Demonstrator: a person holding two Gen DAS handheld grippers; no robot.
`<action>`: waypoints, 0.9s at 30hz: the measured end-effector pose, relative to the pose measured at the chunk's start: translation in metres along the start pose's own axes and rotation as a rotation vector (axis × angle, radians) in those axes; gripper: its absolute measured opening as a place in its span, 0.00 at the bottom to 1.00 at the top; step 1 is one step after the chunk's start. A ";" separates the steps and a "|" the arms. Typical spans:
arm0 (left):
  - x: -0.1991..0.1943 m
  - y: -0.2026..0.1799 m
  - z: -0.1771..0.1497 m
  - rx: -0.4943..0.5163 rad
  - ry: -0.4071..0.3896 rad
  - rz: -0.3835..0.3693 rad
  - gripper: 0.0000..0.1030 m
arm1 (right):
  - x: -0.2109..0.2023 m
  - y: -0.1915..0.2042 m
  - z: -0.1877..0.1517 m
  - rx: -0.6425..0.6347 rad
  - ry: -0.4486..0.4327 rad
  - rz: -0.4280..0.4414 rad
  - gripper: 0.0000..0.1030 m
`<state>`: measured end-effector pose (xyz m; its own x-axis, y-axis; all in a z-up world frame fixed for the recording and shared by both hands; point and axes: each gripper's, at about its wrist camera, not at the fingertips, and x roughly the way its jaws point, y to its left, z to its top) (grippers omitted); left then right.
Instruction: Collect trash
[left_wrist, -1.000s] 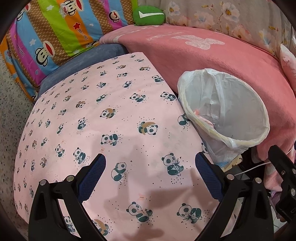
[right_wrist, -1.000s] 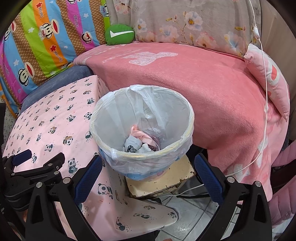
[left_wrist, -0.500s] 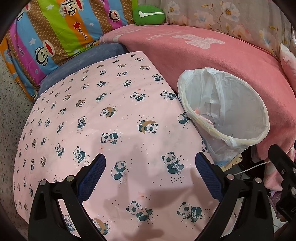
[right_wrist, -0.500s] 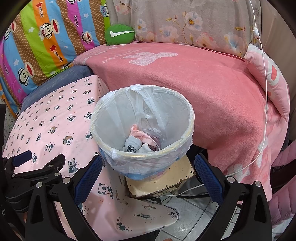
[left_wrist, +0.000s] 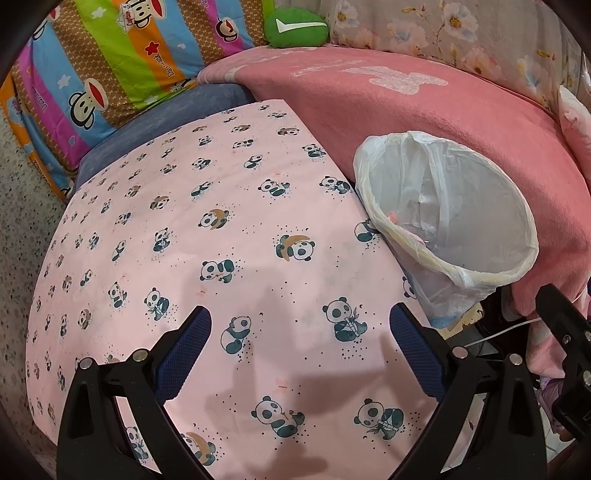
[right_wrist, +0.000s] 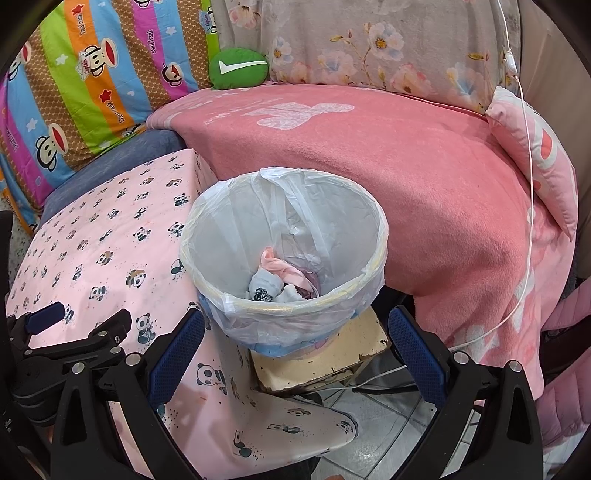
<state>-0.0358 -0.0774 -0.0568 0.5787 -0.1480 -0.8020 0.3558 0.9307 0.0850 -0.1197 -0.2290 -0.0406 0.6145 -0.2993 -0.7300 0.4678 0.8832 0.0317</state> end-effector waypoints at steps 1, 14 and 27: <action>0.000 0.000 0.000 0.000 0.000 0.000 0.90 | 0.000 0.000 0.000 0.000 0.000 0.000 0.96; 0.000 0.000 -0.002 0.001 0.006 -0.006 0.90 | 0.000 -0.001 0.000 0.000 0.000 -0.001 0.96; -0.001 -0.001 -0.001 0.008 0.003 -0.007 0.90 | 0.000 -0.001 0.000 0.000 0.000 -0.001 0.95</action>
<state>-0.0378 -0.0773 -0.0566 0.5742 -0.1535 -0.8042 0.3653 0.9271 0.0838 -0.1199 -0.2297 -0.0407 0.6139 -0.2997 -0.7303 0.4681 0.8831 0.0311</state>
